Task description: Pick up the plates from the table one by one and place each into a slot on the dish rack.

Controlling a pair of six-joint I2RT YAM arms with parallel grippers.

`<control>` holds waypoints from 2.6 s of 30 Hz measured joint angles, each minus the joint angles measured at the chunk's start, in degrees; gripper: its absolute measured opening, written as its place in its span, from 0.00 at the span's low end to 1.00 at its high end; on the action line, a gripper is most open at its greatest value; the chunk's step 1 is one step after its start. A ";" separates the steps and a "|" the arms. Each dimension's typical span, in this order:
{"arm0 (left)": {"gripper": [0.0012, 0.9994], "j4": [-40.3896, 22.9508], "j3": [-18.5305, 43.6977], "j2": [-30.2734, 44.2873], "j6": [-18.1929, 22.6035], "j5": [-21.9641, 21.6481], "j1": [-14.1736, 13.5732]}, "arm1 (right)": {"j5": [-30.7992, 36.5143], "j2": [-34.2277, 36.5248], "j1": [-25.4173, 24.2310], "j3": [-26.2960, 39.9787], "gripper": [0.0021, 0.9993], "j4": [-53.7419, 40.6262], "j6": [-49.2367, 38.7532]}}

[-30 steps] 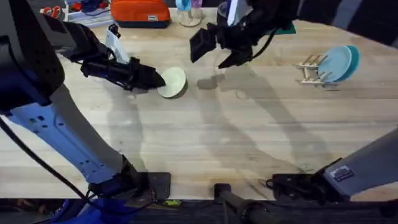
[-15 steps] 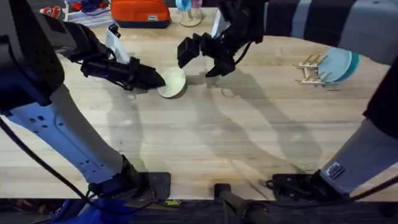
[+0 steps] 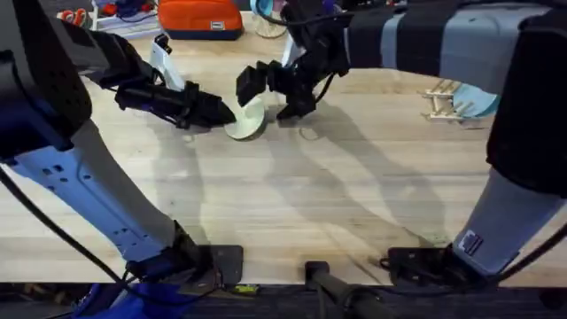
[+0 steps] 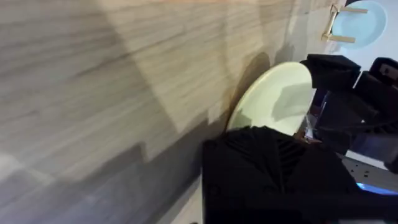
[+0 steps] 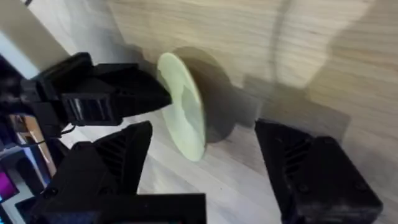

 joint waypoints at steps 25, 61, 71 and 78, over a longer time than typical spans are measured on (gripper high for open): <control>0.04 0.00 0.00 0.00 0.00 0.00 0.00 | -0.01 2.03 3.16 0.33 0.99 5.64 3.98; 0.04 0.20 0.11 0.00 0.00 0.59 0.52 | 0.80 2.01 2.89 0.55 0.04 5.49 4.20; 0.04 -0.40 0.50 0.00 0.55 0.51 0.54 | 0.42 2.01 2.84 0.55 0.03 5.59 4.20; 0.04 -6.20 5.36 0.10 3.88 -3.72 -0.06 | -0.45 2.01 3.39 0.77 0.03 6.21 4.04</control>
